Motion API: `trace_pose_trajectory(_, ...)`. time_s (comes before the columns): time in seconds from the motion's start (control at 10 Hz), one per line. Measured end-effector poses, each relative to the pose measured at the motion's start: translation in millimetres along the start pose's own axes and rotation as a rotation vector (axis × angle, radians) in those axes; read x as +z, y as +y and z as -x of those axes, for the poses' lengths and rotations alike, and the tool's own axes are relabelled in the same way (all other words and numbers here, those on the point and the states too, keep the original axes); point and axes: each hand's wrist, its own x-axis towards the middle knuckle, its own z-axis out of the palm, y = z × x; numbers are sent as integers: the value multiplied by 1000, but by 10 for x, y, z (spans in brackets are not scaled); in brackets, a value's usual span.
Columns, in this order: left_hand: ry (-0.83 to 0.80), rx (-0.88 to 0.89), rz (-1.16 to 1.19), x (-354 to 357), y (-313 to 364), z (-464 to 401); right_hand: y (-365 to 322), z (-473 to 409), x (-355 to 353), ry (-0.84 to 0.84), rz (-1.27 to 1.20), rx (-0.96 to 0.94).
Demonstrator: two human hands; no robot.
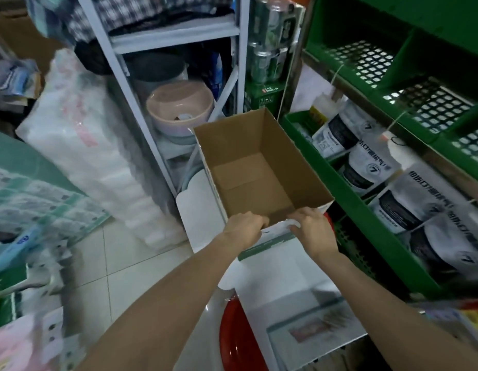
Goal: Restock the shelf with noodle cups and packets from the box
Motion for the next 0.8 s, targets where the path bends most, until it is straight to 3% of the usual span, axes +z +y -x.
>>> trace_pose_trajectory(0.4, 48, -58, 25, 61, 98, -251, 69, -319, 6, 7, 100, 125)
trace_pose_trajectory(0.8, 65, -151, 168, -35, 154, -244, 28, -258, -48, -96, 102, 100)
